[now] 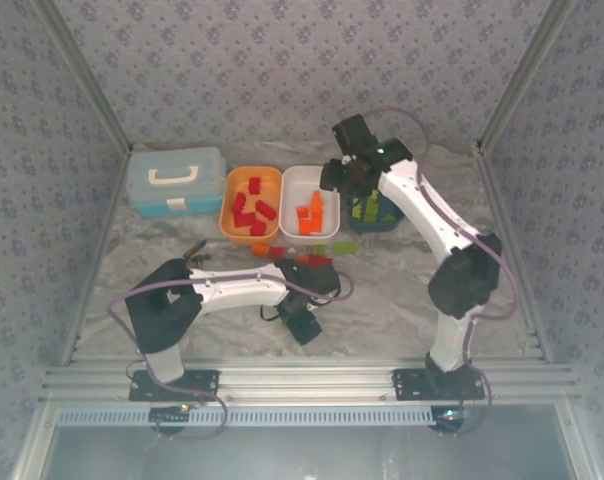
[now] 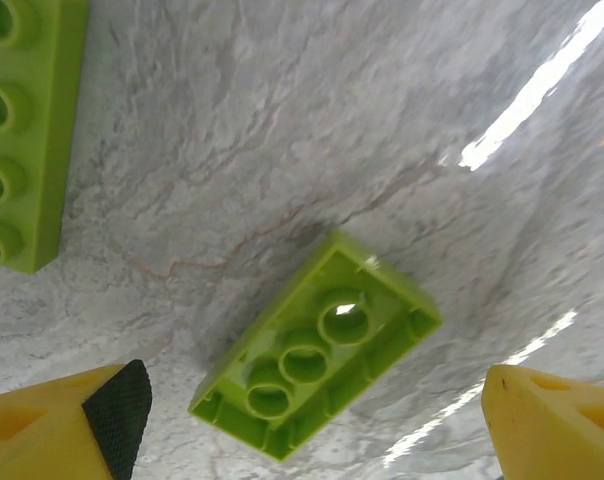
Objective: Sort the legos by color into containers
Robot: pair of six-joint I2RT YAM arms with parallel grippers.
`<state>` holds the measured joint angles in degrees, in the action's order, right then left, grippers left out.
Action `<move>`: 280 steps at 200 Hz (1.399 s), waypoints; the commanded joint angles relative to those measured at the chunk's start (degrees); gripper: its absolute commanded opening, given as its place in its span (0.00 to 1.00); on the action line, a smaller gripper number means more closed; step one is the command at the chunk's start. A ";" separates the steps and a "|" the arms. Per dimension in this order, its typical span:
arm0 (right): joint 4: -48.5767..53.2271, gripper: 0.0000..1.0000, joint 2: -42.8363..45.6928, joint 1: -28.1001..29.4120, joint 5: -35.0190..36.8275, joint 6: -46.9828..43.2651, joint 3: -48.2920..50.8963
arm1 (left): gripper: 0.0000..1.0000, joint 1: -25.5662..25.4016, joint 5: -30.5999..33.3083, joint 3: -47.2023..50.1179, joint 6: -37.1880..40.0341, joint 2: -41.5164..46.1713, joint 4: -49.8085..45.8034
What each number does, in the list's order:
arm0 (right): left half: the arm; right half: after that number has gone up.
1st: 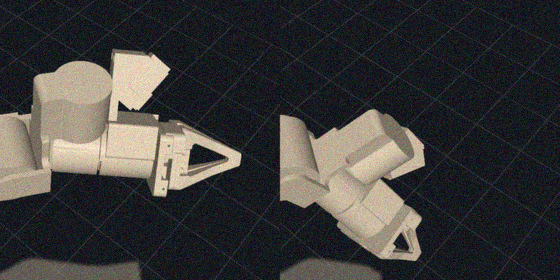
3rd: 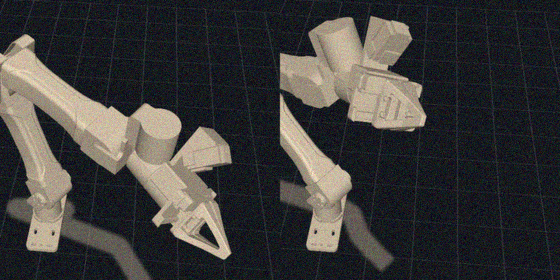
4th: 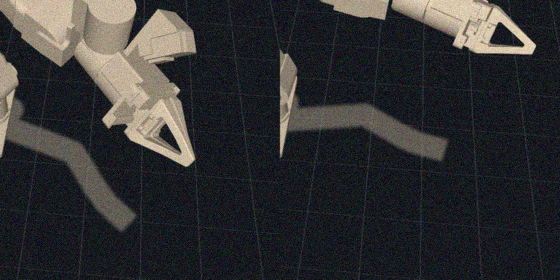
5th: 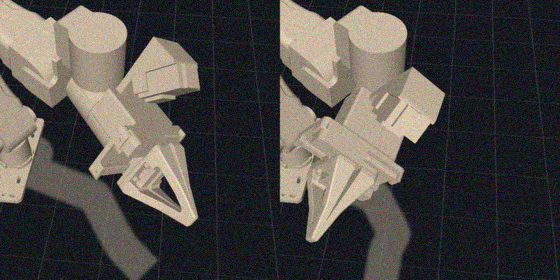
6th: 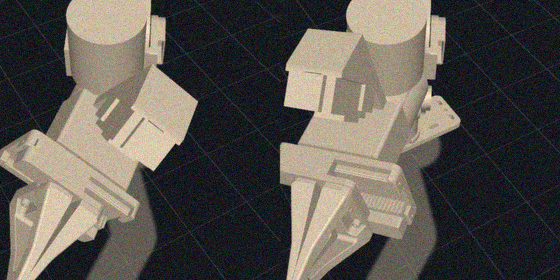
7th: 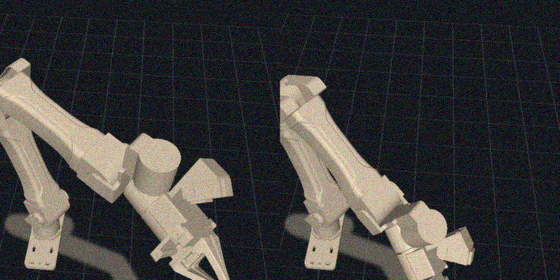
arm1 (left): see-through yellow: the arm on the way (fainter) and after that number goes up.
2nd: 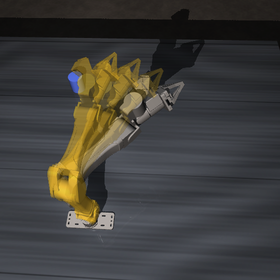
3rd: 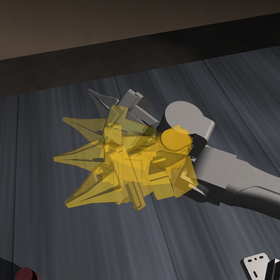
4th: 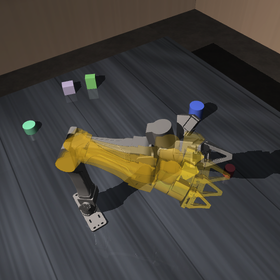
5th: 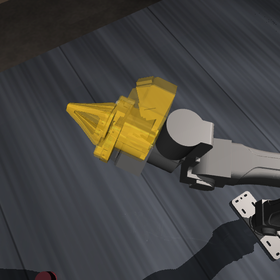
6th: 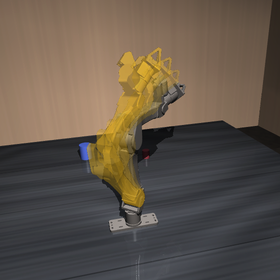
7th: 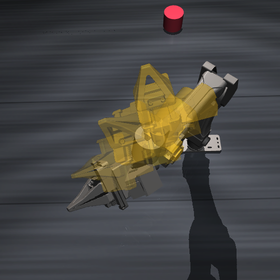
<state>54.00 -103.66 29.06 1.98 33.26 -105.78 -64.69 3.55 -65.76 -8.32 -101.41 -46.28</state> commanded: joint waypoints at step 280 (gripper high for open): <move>3.17 0.58 25.16 -11.11 -2.33 5.25 25.14 | 0.37 9.72 -1.89 -28.88 -7.36 -6.61 -3.22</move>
<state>55.57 -81.89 20.75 1.54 35.73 -84.66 -58.33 4.08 -84.77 -11.77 -104.95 -48.36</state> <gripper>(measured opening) 0.580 0.370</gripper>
